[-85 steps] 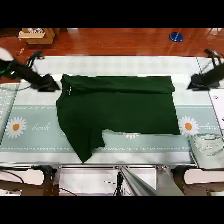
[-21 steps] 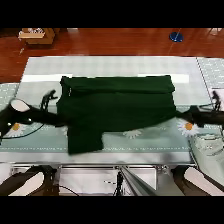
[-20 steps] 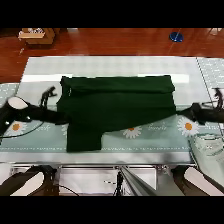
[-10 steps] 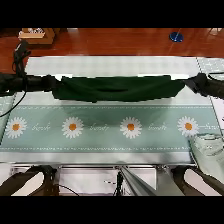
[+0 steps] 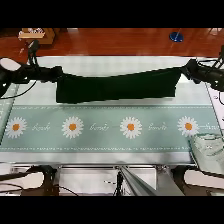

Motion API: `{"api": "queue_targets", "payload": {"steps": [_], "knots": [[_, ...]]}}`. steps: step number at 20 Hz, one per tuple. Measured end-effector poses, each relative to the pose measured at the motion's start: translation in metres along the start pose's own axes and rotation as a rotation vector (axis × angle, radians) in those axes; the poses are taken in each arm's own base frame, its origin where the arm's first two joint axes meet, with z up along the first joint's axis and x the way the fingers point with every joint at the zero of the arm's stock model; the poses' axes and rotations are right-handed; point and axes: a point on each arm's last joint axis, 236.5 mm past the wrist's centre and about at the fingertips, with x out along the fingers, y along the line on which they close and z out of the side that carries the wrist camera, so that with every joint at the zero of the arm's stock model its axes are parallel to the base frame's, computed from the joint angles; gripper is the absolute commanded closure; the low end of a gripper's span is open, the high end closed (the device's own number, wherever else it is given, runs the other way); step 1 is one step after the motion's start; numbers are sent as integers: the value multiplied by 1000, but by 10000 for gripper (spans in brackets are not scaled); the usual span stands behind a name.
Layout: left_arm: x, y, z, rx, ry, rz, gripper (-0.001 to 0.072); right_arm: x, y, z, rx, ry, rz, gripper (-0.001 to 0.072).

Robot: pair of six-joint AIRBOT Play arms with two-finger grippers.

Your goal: Fold the shirts.

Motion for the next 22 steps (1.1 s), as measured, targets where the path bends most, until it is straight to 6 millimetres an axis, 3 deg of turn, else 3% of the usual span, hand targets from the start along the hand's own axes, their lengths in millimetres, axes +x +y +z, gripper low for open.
{"api": "queue_targets", "payload": {"steps": [5,11,12,13,14,15,16,20,22], "knots": [[38,22,15,-29,24,7,684,40,-26,-9,34,23,-48,691],[73,45,9,-62,66,19,682,80,-49,-30,14,33,-121,690],[77,48,6,-68,75,20,651,83,-52,-34,6,40,-131,685],[80,52,3,-76,84,22,480,85,-54,-36,-6,45,-138,613],[82,55,3,-83,86,24,249,87,-56,-37,-15,47,-145,505],[80,59,3,-89,89,24,151,86,-57,-35,-23,43,-150,435],[77,63,5,-97,90,23,152,83,-58,-30,-32,32,-155,372],[40,85,24,-125,102,5,175,48,-66,10,-76,-51,-187,345],[17,94,27,-157,125,-10,190,25,-75,23,-98,-58,-211,193]]}}
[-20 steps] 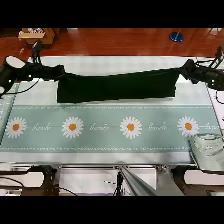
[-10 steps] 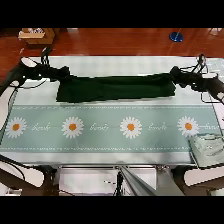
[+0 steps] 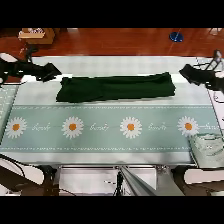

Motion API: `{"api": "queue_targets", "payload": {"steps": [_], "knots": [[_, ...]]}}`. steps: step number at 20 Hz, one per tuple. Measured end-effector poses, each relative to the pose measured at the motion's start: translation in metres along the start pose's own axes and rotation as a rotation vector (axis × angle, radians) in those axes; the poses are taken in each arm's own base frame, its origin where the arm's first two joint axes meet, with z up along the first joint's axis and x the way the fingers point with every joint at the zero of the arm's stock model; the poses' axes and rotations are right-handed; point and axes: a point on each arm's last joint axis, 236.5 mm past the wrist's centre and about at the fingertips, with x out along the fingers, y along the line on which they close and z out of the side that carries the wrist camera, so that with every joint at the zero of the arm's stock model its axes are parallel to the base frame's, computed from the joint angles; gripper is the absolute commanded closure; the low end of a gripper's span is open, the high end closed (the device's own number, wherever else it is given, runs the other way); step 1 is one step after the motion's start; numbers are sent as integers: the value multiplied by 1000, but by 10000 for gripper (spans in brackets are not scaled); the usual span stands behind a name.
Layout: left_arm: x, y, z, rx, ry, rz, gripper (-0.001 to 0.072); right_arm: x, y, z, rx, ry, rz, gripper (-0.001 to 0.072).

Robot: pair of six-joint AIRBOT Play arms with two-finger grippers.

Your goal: Fold the shirts.

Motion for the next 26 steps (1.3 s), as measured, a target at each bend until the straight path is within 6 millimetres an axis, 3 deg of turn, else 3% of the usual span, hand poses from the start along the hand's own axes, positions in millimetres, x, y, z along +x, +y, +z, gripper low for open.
{"api": "queue_targets", "payload": {"steps": [3,7,10,14,16,18,19,22,26], "knots": [[-24,3,-7,-23,48,-23,207,-20,-28,-8,31,79,-30,162],[-32,-9,-17,-11,97,-47,207,-21,-47,-45,104,236,-23,163],[-26,-24,-23,17,126,-60,207,-8,-42,-66,166,306,20,165],[-15,-46,-33,65,167,-79,207,17,-16,-91,208,359,100,195],[-10,-55,-37,87,179,-85,207,29,0,-101,200,369,121,382],[-7,-60,-38,100,185,-88,208,38,12,-111,176,380,123,690],[-6,-63,-39,104,186,-92,261,40,18,-114,172,382,132,690],[-6,-75,-39,108,180,-119,683,38,38,-112,149,375,177,691],[-20,-120,-36,116,153,-231,684,0,69,-88,56,343,251,691]]}}
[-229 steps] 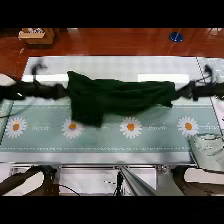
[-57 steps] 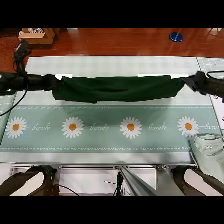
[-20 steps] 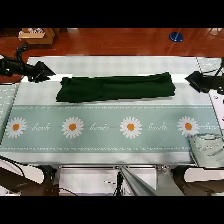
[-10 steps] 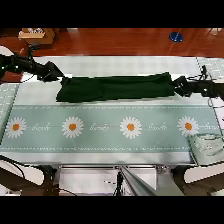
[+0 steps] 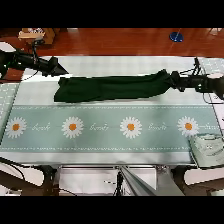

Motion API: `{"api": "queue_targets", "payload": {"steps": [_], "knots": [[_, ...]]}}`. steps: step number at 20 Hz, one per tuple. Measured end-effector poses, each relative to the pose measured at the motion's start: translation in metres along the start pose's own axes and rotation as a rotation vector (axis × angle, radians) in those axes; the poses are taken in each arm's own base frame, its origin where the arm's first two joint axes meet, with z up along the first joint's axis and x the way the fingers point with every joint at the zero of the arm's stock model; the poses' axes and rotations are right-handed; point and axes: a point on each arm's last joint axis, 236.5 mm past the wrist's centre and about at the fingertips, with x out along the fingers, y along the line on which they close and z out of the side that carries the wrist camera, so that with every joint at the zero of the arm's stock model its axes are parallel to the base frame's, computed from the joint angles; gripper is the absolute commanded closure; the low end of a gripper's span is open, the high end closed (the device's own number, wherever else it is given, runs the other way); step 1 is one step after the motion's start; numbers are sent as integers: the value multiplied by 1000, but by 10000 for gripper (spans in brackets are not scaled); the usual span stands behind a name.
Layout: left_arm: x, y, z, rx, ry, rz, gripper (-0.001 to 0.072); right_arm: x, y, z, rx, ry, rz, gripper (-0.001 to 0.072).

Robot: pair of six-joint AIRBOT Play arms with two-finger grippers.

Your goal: Fold the shirts.

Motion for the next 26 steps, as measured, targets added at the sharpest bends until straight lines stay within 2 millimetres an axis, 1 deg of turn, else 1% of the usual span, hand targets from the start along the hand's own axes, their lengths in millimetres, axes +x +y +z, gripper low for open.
{"api": "queue_targets", "payload": {"steps": [2,3,5,6,9,10,13,14,18,24,26], "knots": [[3,-34,-1,19,0,-66,684,-26,21,3,-65,-11,10,691],[9,-52,-4,34,8,-95,683,-40,32,4,-98,-21,15,691],[26,-84,-14,64,47,-136,683,-67,57,2,-166,-36,25,691],[37,-102,-21,82,66,-160,683,-82,70,2,-193,-54,28,691],[78,-149,-44,142,122,-198,683,-120,103,-3,-260,-94,32,691],[93,-164,-53,151,142,-210,683,-130,109,-8,-278,-97,24,691],[136,-194,-83,169,207,-228,683,-154,119,-26,-321,-78,-13,690],[150,-202,-95,170,232,-233,683,-160,120,-32,-331,-68,-29,691],[197,-222,-134,153,308,-251,683,-179,126,-47,-355,-53,-65,691],[244,-232,-179,131,392,-254,683,-202,142,-60,-398,-81,-71,690],[258,-236,-198,122,429,-263,684,-208,147,-63,-410,-96,-71,691]]}}
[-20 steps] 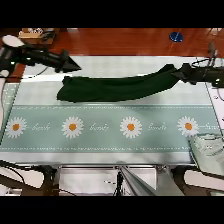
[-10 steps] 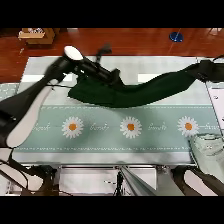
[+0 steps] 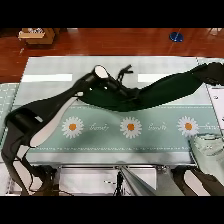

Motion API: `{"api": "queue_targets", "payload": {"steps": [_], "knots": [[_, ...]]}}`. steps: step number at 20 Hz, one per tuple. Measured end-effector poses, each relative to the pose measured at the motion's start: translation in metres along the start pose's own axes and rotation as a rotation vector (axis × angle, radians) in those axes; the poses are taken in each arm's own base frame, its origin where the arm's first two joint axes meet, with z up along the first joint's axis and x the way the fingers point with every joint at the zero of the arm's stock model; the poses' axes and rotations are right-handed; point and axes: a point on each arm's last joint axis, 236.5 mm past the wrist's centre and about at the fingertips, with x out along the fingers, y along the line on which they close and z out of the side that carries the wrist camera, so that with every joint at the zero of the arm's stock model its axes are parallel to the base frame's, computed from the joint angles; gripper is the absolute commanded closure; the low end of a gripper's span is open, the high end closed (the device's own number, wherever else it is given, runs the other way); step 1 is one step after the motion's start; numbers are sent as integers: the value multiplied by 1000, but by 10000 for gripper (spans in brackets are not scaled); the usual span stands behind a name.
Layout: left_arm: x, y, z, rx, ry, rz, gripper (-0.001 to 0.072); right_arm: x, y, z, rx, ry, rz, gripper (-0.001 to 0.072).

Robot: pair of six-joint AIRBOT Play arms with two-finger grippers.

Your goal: Fold the shirts.

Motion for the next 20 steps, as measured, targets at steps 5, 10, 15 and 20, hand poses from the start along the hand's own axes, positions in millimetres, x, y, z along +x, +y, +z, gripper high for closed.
{"api": "queue_targets", "payload": {"steps": [5,10,15,20], "knots": [[51,-14,-6,-88,-12,-88,685,-15,12,1,-30,-37,-3,690],[65,-16,0,-166,-37,-146,686,-23,18,2,-40,-58,-6,690],[-35,-47,50,-24,-199,-200,686,-22,22,0,-27,-58,-1,691],[-230,-87,73,198,-460,-139,685,9,42,-10,-51,16,48,691]]}}
